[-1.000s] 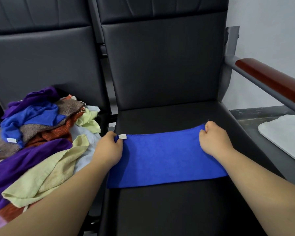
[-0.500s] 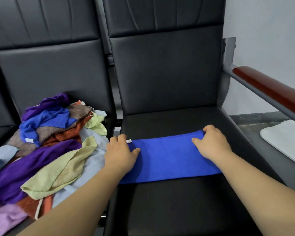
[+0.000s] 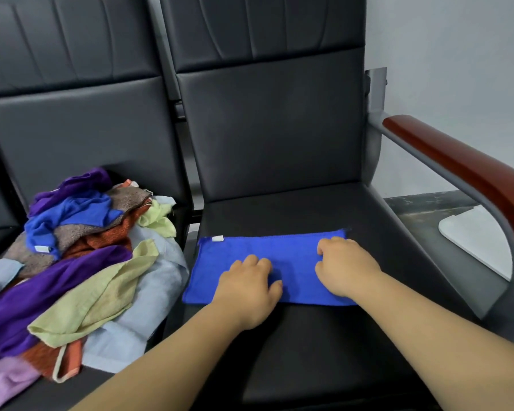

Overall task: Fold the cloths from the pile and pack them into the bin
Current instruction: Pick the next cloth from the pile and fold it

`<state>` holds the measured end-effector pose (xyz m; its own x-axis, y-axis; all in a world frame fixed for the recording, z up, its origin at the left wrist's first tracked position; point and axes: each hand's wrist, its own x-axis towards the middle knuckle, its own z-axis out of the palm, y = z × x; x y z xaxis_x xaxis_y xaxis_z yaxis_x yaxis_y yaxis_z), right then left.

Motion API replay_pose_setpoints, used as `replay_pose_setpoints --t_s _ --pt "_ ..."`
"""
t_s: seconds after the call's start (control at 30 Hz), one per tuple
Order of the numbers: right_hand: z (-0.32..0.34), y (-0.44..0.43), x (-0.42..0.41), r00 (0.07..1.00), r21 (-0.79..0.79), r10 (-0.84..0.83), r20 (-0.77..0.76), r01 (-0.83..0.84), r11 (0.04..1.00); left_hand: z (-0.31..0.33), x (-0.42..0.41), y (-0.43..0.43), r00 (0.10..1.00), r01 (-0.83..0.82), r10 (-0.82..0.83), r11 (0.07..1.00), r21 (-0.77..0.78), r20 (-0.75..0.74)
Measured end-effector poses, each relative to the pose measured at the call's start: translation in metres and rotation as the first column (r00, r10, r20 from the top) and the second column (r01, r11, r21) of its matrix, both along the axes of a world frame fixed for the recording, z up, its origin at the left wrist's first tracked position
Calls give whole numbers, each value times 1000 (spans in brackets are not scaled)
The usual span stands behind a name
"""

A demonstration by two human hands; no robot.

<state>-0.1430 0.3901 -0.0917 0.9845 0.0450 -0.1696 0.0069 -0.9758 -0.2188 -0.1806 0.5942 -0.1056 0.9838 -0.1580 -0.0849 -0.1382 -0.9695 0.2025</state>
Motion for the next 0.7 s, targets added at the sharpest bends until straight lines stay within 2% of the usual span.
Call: replay_pose_setpoints --t_s 0.1,0.23,0.3,0.4,0.47,0.53,0.6,0.7 --pt "8 3 -8 998 -107 11 -59 -17 994 -4 10 11 998 -66 65 994 81 13" --pt "15 10 -19 956 -20 194 -221 -203 979 0 16 23 980 -195 199 973 122 -20" --pt "19 13 -24 935 45 267 -235 -264 963 4 15 25 960 -271 270 963 -5 -79" --pt "18 15 -26 935 117 291 -205 -271 955 7 6 25 949 -306 263 901 -307 -172" --pt "17 13 -25 936 149 288 -202 -261 954 12 -7 21 946 -307 191 784 -540 -262" --pt "15 11 -24 938 176 289 -189 -257 950 18 -23 18 906 -367 64 611 -702 -419" --pt "14 8 -24 935 211 288 -207 -245 946 19 -36 20 859 -385 -84 545 -745 -505" --pt "16 4 -24 906 292 293 -305 -204 934 19 -43 32 865 -291 -196 555 -779 -462"
